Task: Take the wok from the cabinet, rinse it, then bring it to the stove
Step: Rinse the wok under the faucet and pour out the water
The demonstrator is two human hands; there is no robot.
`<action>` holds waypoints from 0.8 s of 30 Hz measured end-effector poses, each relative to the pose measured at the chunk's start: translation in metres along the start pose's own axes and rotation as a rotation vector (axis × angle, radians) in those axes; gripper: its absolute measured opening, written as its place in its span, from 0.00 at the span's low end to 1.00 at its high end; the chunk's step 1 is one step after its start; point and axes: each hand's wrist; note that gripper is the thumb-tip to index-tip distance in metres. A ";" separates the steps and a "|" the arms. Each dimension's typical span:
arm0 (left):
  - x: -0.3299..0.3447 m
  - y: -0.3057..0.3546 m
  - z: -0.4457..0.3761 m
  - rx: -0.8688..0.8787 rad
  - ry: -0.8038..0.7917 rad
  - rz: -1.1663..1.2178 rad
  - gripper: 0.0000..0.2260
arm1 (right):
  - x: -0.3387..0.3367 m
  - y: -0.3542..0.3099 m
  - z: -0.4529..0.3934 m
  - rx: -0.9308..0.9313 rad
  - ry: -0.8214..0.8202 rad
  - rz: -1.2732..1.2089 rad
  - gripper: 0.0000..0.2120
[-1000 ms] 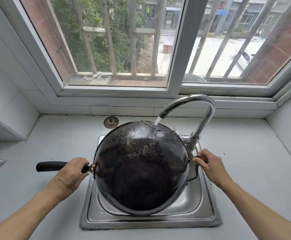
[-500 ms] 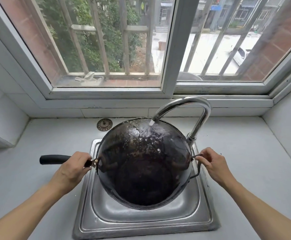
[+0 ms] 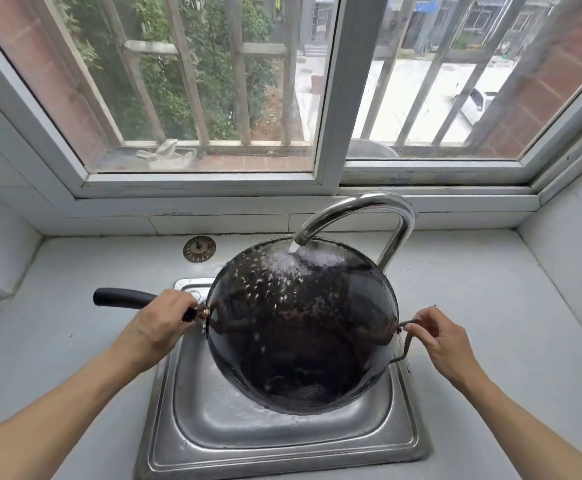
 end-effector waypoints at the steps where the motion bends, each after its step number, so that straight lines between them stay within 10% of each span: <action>1: 0.000 0.000 -0.002 0.012 -0.001 -0.005 0.15 | -0.001 0.002 0.002 0.008 0.001 -0.005 0.09; 24: 0.002 -0.010 0.005 0.051 0.030 -0.069 0.11 | -0.002 -0.004 0.014 -0.022 0.008 -0.055 0.08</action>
Point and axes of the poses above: each hand's wrist, its own z-axis away from the middle knuckle, its own x-axis out of the palm, y = z × x, and after that the axes turned 3 degrees about -y, right-handed
